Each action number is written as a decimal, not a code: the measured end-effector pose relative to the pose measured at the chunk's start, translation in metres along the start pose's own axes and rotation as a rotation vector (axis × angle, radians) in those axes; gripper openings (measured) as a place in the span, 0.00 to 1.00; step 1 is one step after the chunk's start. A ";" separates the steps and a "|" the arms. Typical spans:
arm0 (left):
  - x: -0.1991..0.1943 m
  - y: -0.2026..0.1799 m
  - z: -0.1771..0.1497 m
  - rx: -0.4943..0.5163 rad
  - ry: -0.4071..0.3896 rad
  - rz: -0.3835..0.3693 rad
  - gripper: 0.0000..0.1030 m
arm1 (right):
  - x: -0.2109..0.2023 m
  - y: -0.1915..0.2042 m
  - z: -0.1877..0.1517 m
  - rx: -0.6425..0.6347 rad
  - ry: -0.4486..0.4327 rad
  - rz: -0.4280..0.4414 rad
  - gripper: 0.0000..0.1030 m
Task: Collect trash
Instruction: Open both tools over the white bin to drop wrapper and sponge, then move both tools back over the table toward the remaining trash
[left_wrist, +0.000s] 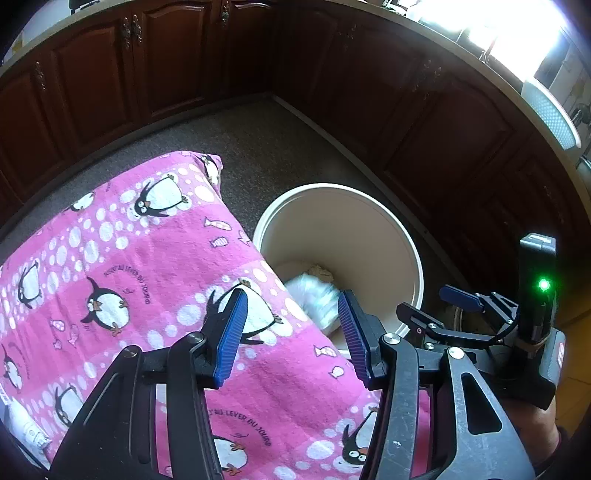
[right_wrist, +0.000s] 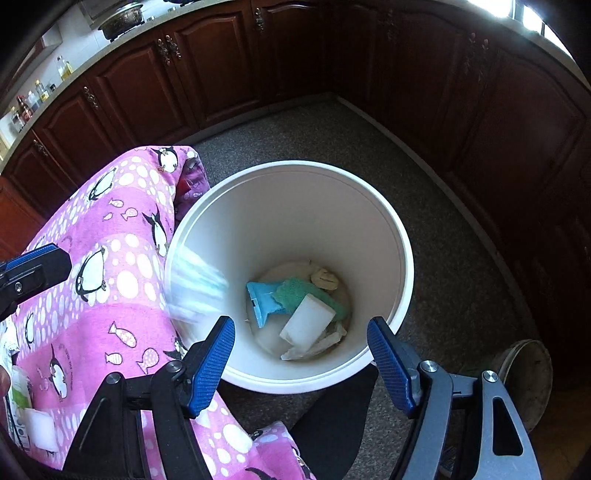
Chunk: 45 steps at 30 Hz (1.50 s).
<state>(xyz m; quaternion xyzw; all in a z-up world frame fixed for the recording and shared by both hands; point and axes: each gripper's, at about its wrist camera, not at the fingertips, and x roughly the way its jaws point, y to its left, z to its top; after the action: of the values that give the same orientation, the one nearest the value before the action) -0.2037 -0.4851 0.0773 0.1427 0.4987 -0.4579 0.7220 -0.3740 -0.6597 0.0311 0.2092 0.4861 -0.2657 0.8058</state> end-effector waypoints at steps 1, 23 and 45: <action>-0.001 0.001 -0.001 -0.001 -0.002 0.001 0.48 | -0.001 0.001 0.000 -0.002 -0.002 0.000 0.70; -0.074 0.027 -0.025 -0.042 -0.091 0.117 0.48 | -0.058 0.051 0.000 -0.069 -0.099 0.068 0.72; -0.167 0.090 -0.104 -0.095 -0.187 0.297 0.48 | -0.099 0.168 -0.033 -0.260 -0.151 0.194 0.74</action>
<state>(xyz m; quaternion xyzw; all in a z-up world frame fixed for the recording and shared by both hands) -0.2069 -0.2812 0.1491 0.1373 0.4239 -0.3332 0.8309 -0.3278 -0.4881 0.1181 0.1288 0.4320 -0.1364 0.8821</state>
